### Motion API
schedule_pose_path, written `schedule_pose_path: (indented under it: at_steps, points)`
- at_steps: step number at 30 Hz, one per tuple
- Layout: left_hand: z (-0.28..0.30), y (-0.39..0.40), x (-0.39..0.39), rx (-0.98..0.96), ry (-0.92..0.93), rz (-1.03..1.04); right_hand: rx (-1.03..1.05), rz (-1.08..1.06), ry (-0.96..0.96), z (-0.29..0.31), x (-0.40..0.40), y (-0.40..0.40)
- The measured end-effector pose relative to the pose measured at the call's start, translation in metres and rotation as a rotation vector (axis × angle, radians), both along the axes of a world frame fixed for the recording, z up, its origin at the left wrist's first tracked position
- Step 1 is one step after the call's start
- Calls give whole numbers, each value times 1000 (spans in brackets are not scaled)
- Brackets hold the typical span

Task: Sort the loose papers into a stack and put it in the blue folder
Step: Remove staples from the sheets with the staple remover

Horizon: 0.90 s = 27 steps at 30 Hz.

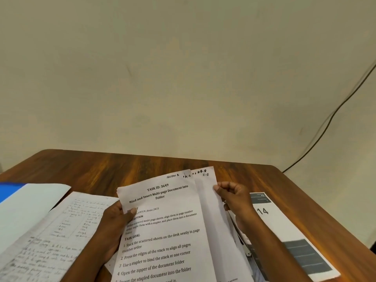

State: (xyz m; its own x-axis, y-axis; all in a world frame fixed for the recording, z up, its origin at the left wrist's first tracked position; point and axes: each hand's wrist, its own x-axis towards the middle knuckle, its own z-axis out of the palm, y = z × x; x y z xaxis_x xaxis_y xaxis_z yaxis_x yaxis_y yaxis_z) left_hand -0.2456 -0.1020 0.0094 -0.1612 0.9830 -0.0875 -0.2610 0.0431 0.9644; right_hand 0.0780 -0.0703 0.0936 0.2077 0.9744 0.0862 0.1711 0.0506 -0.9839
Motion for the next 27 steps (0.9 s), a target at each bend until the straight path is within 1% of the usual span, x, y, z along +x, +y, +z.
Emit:
schedule_pose_path:
  at_steps: [6,11,16,22,27]
  points:
    - [0,-2,1,4,23,0,-19,38,59,7,-5,-5]
    - [4,-3,3,-1,35,-8,-14,140,73,9,-19,-15]
    - [6,-4,5,-15,35,-1,37,193,42,9,-35,-29]
    - [8,-5,12,-10,64,51,73,180,37,12,-48,-41]
    - [6,-5,13,33,141,113,111,172,52,17,-51,-42]
